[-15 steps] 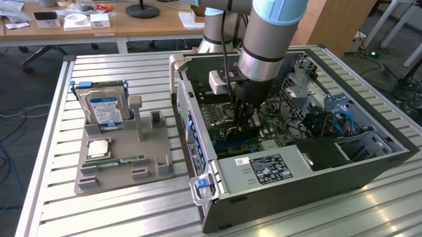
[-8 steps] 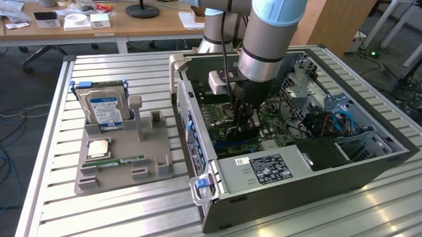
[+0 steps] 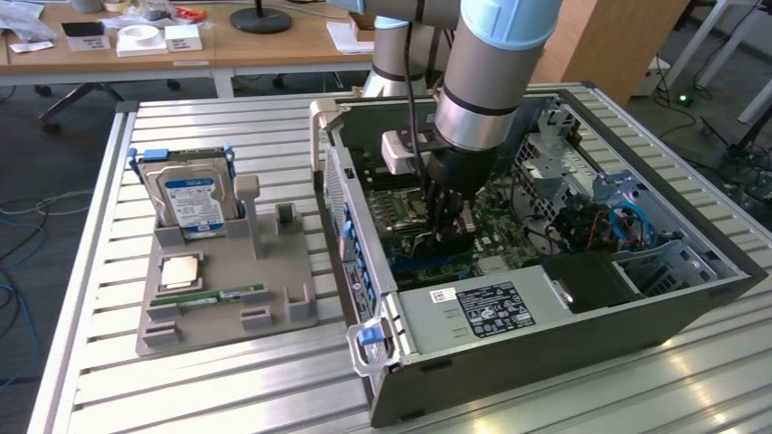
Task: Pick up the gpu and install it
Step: 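Insert the gpu into the slot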
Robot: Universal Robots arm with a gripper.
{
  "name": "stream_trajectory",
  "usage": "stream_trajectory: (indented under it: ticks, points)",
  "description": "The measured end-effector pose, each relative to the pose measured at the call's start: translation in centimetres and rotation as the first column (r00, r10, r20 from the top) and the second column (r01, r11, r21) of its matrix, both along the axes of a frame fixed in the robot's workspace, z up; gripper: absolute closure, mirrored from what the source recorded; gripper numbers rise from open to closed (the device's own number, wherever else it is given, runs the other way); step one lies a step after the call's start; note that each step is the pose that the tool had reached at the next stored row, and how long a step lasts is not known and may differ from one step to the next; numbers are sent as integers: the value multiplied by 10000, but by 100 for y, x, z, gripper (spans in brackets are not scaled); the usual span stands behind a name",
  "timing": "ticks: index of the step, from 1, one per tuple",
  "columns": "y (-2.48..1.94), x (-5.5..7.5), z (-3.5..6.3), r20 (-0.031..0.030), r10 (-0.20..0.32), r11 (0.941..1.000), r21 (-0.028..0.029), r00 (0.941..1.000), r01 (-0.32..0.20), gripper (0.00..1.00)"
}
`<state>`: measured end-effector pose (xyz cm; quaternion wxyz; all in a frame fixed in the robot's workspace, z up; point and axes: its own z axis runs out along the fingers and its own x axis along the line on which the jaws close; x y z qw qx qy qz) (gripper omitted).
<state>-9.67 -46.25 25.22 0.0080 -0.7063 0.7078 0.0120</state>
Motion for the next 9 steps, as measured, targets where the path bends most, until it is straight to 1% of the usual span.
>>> stream_trajectory:
  ticks: [9]
  points:
    - [3, 0, -1, 0, 123, 9999, 0, 9999, -123, 75]
